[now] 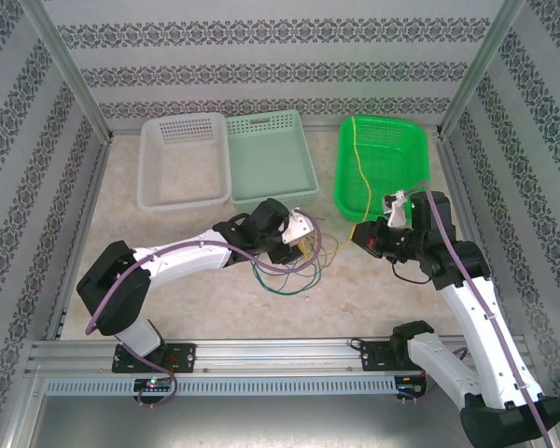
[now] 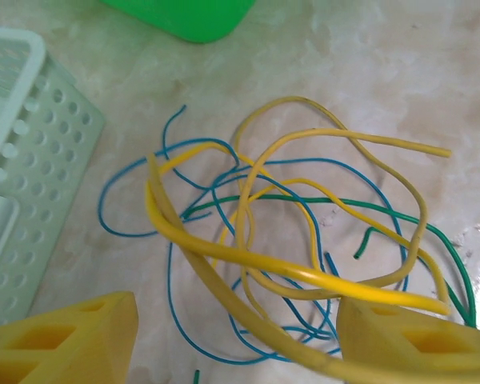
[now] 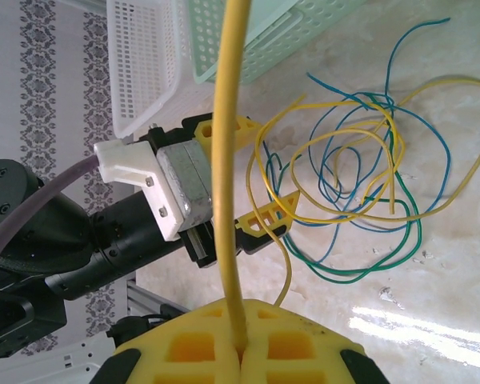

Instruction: Untangle the cables

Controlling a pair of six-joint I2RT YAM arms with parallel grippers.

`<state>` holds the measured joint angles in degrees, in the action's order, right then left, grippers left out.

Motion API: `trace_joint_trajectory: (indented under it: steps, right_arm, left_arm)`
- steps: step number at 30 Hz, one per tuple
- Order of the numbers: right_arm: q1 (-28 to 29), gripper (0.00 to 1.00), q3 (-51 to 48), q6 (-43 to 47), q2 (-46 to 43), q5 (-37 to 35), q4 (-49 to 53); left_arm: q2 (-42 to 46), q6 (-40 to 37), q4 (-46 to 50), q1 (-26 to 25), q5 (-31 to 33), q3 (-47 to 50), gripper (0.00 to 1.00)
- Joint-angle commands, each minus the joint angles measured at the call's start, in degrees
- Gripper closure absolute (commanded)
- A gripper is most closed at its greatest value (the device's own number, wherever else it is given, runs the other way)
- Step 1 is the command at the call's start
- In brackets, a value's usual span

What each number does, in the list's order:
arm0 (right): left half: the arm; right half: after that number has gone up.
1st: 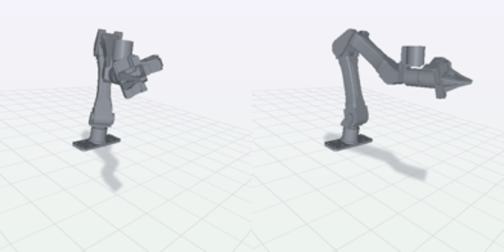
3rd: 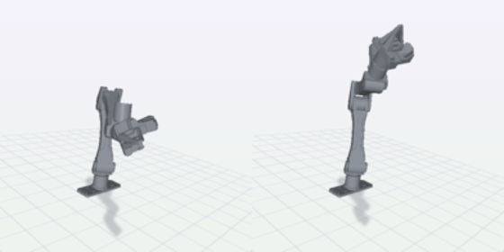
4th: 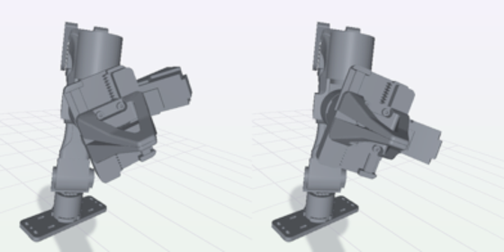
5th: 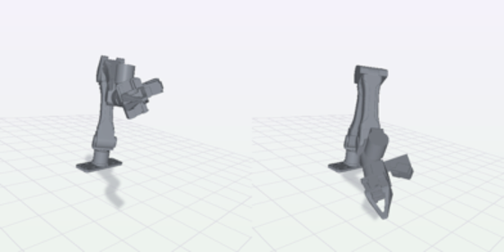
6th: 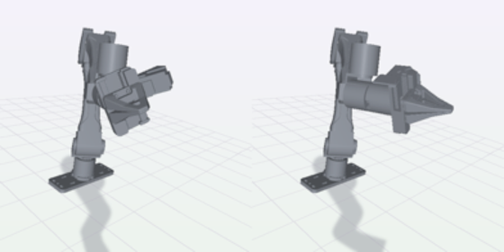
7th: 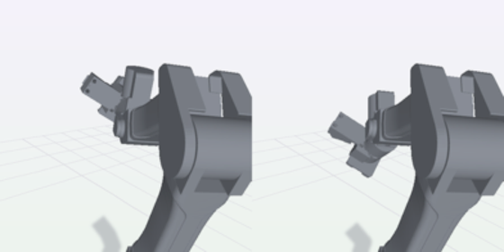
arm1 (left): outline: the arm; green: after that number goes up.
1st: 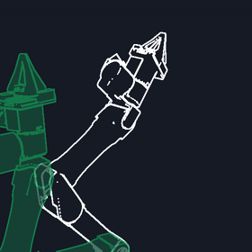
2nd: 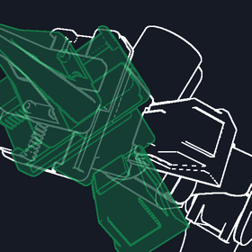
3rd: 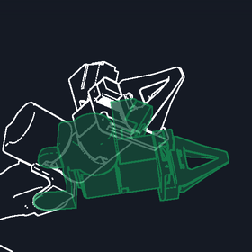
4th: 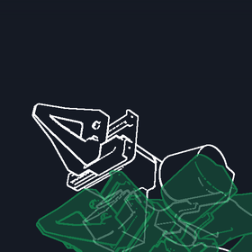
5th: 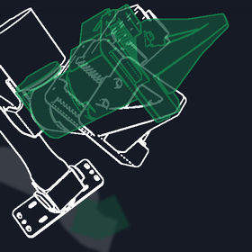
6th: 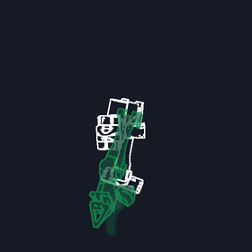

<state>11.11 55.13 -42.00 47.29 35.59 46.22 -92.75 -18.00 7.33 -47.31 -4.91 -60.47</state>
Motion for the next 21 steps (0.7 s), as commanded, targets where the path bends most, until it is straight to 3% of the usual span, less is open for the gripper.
trace_joint_trajectory:
  steps: [1, 6, 10, 21]
  right_arm:
    - [-1.46, 1.0, 1.57, 0.52, -0.77, 2.24, 0.75]
    - [-2.75, 1.0, 4.64, 2.78, 0.7, 2.37, 3.45]
    - [-3.52, 1.0, 2.96, 1.82, 0.21, 4.43, 0.64]
    - [-5.47, 1.0, -2.57, -3.04, -0.72, 10.67, -7.64]
  left_arm:
    - [0.28, 1.2, -3.37, -0.88, 1.75, -1.23, 0.34]
    - [2.3, 7.88, -6.39, -0.85, -3.34, 0.21, 0.35]
    - [5.38, 11.71, -7.86, -0.77, -3.36, 3.87, 0.33]
    - [18.19, 20.09, -9.54, 2.93, -1.64, 11.89, 0.13]
